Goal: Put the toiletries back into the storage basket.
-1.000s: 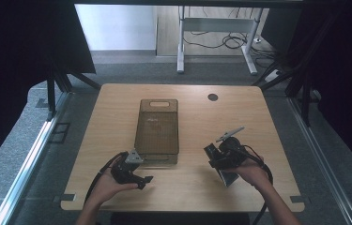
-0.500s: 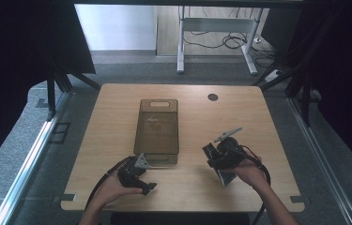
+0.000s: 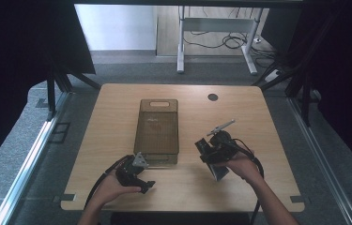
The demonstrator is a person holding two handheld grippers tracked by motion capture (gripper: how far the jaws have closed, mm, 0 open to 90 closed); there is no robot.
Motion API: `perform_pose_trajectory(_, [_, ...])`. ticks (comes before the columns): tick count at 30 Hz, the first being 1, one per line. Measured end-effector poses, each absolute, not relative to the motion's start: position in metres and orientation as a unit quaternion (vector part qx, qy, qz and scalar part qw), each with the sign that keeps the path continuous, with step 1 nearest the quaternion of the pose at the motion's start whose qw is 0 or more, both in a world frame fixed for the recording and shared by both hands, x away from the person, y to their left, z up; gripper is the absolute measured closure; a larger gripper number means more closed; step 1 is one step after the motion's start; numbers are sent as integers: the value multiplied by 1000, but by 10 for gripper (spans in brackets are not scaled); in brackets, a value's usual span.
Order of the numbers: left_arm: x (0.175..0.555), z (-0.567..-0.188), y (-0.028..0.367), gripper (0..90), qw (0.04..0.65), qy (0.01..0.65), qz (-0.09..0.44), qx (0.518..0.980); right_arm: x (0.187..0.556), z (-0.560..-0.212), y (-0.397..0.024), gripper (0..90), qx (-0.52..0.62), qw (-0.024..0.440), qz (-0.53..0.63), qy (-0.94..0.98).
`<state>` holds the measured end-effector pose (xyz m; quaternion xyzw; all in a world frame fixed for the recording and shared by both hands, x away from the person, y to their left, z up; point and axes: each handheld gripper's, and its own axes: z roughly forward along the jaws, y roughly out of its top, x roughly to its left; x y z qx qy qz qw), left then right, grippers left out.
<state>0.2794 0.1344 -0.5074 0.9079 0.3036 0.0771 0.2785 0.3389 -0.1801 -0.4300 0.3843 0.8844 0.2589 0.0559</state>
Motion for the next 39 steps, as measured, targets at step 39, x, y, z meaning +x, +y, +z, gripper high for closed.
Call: perform_pose_trajectory(39, [278, -496, 143, 209, 308, 311, 88, 895, 382, -400, -149, 473, 406, 33, 293, 865])
